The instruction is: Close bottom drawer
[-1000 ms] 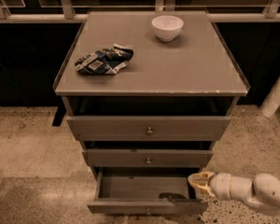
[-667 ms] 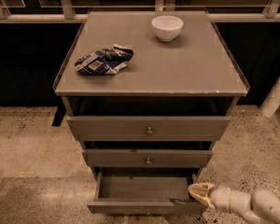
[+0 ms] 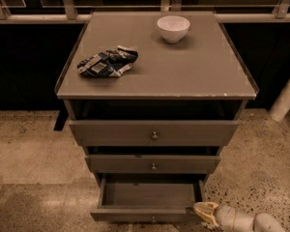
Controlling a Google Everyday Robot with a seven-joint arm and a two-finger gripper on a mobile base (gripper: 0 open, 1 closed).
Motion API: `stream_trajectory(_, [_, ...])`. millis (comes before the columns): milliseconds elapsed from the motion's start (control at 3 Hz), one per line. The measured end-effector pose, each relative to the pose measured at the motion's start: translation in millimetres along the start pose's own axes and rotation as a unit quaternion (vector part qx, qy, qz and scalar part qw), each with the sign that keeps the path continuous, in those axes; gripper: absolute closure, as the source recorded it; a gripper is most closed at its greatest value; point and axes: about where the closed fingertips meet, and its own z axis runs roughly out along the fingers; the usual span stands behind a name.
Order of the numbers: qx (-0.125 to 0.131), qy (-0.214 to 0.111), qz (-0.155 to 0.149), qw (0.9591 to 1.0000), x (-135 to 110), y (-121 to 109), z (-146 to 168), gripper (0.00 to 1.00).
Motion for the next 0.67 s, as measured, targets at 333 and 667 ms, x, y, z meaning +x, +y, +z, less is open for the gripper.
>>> stream_trajectory(333, [0.003,-0.001,0.032,0.9995,28.5,3.5,-3.3,1.00])
stream_trajectory(667, [0.017,-0.003,0.059,0.9981,46.0,18.3,-8.5,1.00])
